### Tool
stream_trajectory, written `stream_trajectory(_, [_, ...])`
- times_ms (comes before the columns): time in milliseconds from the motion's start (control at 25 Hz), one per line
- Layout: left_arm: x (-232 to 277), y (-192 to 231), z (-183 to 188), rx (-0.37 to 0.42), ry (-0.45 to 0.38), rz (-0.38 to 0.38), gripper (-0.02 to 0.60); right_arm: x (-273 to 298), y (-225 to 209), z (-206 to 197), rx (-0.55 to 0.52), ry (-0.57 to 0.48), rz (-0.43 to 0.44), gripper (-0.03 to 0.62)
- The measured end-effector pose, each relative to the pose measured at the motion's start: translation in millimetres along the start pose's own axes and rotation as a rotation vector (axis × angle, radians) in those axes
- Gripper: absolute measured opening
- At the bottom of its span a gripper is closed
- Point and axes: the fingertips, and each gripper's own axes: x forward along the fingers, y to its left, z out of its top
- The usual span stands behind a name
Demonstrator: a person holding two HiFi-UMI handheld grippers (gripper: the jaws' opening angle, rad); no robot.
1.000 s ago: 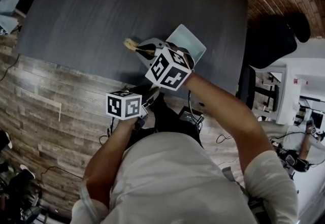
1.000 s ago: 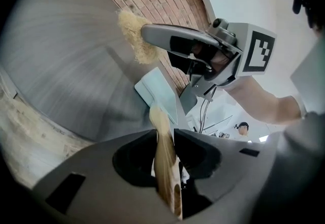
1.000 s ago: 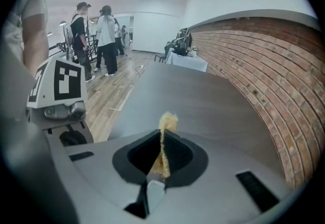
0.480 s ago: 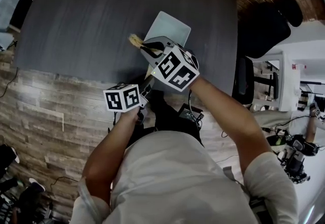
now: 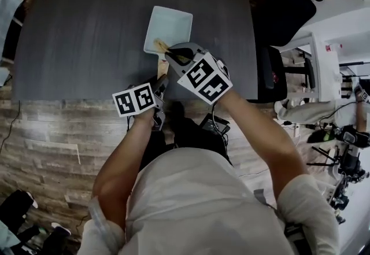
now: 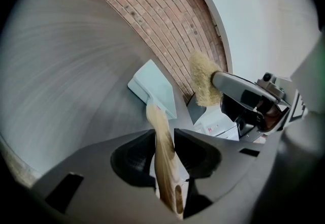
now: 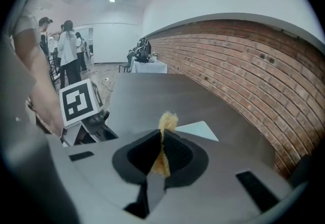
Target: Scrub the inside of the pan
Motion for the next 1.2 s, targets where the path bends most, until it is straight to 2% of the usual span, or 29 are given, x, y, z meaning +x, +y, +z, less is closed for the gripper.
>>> stream_trajectory(320, [19.5, -28.3, -18.9, 0.065, 0.103, -0.063, 0.136, -40.3, -13.8, -24.4, 0.074, -0.006, -0.059, 0.031])
stream_trajectory(520, [17.4, -39.7, -24.7, 0.109, 0.088, -0.098, 0.217, -65.6, -29.0, -51.1, 0.142, -0.030, -0.078, 0.031])
stream_trajectory(840, [-31.9, -52.4, -28.2, 0.111, -0.061, -0.068, 0.235, -119.8, -24.8, -98.5, 0.229, -0.059, -0.094, 0.031])
stream_trajectory(1080, [-87.9, -75.1, -26.3, 0.102, -0.230, -0.025, 0.233, -161.7, -18.6, -118.1, 0.249, -0.096, -0.105, 0.031])
stream_trajectory(1120, [-98.7, -83.6, -31.2, 0.090, -0.264, -0.036, 0.228, -171.5, -14.1, -120.9, 0.255, -0.107, -0.107, 0.031])
stream_trajectory(1200, [-118.5, -108.4, -42.0, 0.073, -0.337, -0.105, 0.181, -190.6, -2.9, -125.7, 0.269, -0.132, -0.110, 0.031])
